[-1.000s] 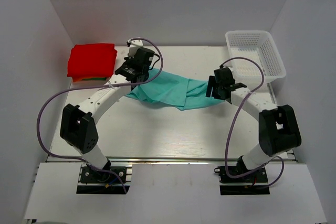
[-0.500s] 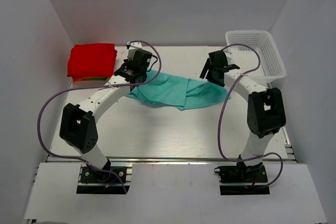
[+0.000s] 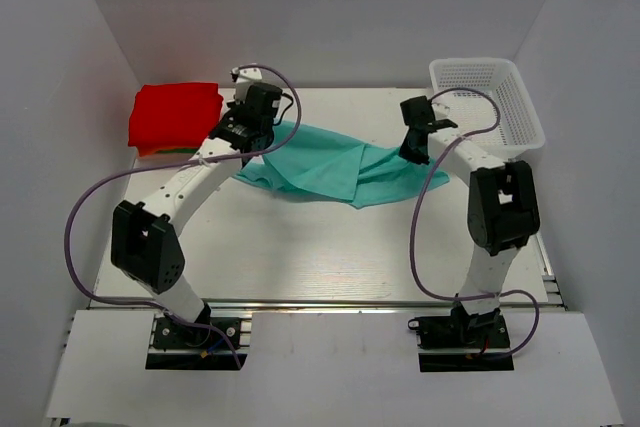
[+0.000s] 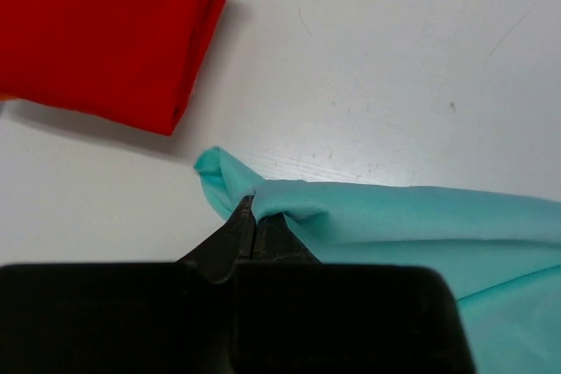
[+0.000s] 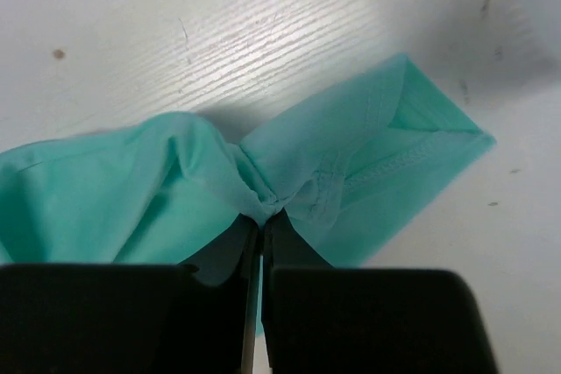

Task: Fold and stack the t-shirts
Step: Flatten out the tshirt

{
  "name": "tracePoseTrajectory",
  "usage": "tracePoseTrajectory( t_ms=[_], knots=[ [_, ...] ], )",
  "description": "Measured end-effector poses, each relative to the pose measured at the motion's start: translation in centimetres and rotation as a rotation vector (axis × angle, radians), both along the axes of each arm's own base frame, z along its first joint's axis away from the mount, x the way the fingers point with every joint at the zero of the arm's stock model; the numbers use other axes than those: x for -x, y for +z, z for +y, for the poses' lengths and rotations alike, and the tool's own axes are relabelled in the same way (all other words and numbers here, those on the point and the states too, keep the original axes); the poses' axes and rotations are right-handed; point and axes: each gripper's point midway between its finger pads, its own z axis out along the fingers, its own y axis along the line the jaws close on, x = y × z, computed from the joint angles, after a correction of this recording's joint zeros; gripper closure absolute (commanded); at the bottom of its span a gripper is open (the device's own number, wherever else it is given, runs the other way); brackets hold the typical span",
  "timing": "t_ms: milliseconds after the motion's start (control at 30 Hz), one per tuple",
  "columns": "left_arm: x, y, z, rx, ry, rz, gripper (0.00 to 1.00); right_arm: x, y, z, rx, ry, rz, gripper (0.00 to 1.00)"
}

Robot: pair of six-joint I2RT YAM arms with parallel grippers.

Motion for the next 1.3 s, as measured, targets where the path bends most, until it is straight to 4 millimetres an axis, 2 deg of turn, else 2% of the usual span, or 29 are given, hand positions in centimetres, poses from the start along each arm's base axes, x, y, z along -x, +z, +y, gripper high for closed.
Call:
tracePoseTrajectory(
  t_ms=[67, 133, 267, 367, 467, 567, 633, 733, 867, 967, 1033, 1100, 1167, 1233, 1300],
  knots=[
    [-0.1, 1.9, 0.6, -0.001, 0.026, -0.04, 1.0, -0.1, 2.4, -0.7, 0.02, -0.001, -0.049, 1.0],
    [0.4, 4.5, 1.6, 0.004, 0.059, -0.096, 1.0, -0.3, 5.9, -1.5, 0.035, -0.004, -0.128, 1.0],
    [3.0, 10.9, 4.0, 0.035, 0.105, -0.238, 1.0, 1.1, 15.8, -3.3, 0.048, -0.003, -0.361, 1.0],
    [5.9, 16.2, 6.0, 0.083, 0.126, -0.371, 1.0, 3.8, 23.6, -4.6, 0.045, 0.013, -0.566, 1.0],
    [9.3, 20.7, 8.0, 0.136, 0.149, -0.494, 1.0, 6.9, 29.8, -5.5, 0.043, 0.039, -0.741, 1.0],
    [12.6, 24.0, 9.9, 0.182, 0.16, -0.592, 1.0, 10.0, 34.3, -5.9, 0.04, 0.085, -0.875, 1.0],
    [14.4, 25.6, 10.9, 0.208, 0.169, -0.644, 1.0, 11.9, 36.3, -5.9, 0.04, 0.121, -0.939, 1.0],
    [16.4, 27.0, 11.7, 0.237, 0.163, -0.687, 1.0, 14.2, 38.4, -5.9, 0.041, 0.169, -1.006, 1.0],
    [18.1, 27.8, 12.0, 0.265, 0.126, -0.711, 1.0, 17.0, 40.5, -5.8, 0.028, 0.225, -1.083, 1.0],
    [18.7, 27.8, 11.7, 0.3, 0.087, -0.72, 1.0, 18.5, 41.8, -5.8, 0.016, 0.242, -1.128, 1.0],
    [18.8, 27.1, 11.2, 0.32, 0.06, -0.709, 1.0, 18.8, 42.2, -5.8, 0.013, 0.248, -1.142, 1.0],
    [18.2, 25.9, 10.4, 0.334, 0.043, -0.683, 1.0, 18.1, 41.7, -5.6, 0.018, 0.252, -1.122, 1.0],
    [16.9, 23.6, 9.5, 0.325, 0.036, -0.624, 1.0, 16.2, 40.2, -5.1, 0.026, 0.259, -1.069, 1.0],
    [15.1, 20.6, 8.5, 0.303, 0.043, -0.547, 1.0, 13.8, 37.6, -4.5, 0.039, 0.272, -0.988, 1.0],
    [12.7, 16.3, 7.2, 0.262, 0.047, -0.439, 1.0, 11.0, 34.1, -3.7, 0.054, 0.292, -0.89, 1.0]
  ],
)
